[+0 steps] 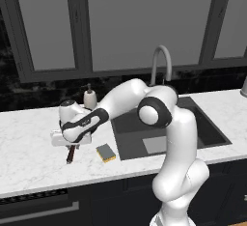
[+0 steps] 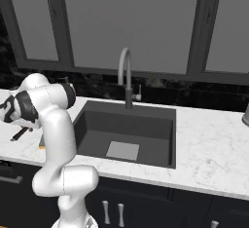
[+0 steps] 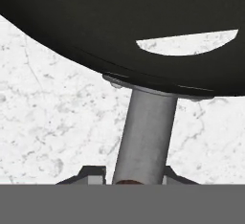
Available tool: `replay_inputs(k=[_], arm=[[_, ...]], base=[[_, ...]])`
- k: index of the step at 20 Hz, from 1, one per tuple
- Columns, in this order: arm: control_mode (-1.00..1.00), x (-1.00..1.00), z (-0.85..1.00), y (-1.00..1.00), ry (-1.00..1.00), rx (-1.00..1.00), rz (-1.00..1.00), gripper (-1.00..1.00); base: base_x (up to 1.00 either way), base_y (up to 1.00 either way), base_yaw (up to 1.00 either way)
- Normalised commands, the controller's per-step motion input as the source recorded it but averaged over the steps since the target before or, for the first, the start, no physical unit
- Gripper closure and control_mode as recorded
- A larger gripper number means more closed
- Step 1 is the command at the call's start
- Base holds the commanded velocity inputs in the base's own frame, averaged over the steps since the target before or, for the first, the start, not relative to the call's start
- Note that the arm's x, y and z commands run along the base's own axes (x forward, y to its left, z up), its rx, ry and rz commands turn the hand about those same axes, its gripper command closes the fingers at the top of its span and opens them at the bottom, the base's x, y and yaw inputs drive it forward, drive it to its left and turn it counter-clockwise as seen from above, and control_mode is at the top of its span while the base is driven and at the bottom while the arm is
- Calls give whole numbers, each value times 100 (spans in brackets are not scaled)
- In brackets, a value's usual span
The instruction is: Pick the pan and sponge and place them into the sink. Then turn on the water.
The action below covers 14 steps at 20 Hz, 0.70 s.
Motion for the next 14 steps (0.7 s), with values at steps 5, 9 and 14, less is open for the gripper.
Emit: replay_inputs(k=[5, 9, 14], arm=[[-100, -3, 4, 0, -3, 0, 0, 100], [-100, -36, 43, 0, -14, 0, 0, 100], [-100, -50, 72, -4, -13, 0, 0, 100]], base=[[0, 0, 0], [0, 0, 0], [0, 0, 0]])
